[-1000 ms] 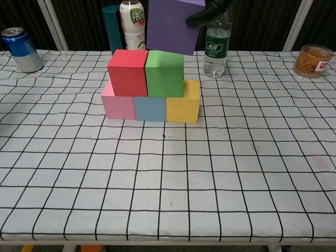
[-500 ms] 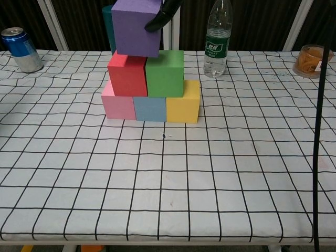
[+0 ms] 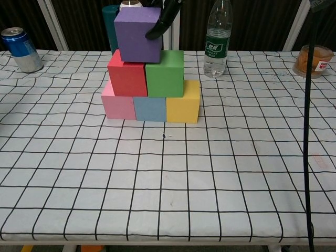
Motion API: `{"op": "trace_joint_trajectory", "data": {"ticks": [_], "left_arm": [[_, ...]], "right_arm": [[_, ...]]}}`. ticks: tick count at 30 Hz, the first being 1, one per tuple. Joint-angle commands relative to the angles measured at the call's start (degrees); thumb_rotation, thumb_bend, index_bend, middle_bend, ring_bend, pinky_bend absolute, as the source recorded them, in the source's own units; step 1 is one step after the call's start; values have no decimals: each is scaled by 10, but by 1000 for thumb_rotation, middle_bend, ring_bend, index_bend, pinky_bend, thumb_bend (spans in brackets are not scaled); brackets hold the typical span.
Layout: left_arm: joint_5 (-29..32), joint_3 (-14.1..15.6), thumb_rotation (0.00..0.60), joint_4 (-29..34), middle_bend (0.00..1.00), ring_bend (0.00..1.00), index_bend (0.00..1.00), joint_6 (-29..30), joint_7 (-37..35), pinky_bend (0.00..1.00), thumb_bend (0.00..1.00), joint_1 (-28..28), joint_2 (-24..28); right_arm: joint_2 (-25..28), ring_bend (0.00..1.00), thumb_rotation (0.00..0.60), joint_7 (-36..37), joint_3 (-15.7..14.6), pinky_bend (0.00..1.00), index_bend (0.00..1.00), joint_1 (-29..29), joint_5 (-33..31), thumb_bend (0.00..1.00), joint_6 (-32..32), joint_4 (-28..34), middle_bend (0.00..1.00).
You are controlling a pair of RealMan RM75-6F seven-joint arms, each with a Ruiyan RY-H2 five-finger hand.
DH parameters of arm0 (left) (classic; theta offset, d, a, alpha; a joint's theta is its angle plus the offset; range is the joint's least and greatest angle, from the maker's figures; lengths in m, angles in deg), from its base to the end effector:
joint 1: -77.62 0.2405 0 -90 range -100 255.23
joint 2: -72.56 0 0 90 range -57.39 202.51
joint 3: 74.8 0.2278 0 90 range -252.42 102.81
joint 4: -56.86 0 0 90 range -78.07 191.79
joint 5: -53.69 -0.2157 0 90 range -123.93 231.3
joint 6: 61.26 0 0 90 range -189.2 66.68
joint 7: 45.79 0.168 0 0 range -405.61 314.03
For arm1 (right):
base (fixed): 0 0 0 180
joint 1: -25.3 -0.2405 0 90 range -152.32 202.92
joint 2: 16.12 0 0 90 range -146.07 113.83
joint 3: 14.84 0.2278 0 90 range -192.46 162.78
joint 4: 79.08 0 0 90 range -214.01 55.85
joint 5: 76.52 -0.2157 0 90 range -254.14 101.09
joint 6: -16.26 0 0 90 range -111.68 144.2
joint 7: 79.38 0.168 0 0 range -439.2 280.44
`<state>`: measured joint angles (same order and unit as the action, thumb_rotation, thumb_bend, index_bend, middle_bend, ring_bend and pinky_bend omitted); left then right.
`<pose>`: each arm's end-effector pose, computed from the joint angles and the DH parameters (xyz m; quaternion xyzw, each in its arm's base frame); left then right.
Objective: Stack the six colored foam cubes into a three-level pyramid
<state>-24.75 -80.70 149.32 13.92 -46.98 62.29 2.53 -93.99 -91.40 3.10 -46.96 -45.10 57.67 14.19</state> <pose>-0.2567 0.2622 0.0981 -0.5941 -0.4398 -0.4202 0.5263 0.0439 -0.3939 -0.0007 0.7294 -0.4738 0.4126 0.2705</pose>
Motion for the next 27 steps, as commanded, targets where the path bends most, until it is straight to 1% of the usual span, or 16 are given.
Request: {"op": "trace_joint_trajectory", "data": {"ticks": [1, 27], "left_arm": [[0, 1, 600, -1, 118, 70, 138, -2, -2, 96, 90, 0, 0], [-3, 3, 600, -8, 118, 70, 138, -4, -15, 96, 90, 2, -1]], "right_arm": [[-2, 72, 600, -1, -3, 22, 0, -2, -1, 190, 1, -1, 369], [7, 72, 600, -12, -17, 22, 0, -11, -17, 192, 14, 14, 367]]}}
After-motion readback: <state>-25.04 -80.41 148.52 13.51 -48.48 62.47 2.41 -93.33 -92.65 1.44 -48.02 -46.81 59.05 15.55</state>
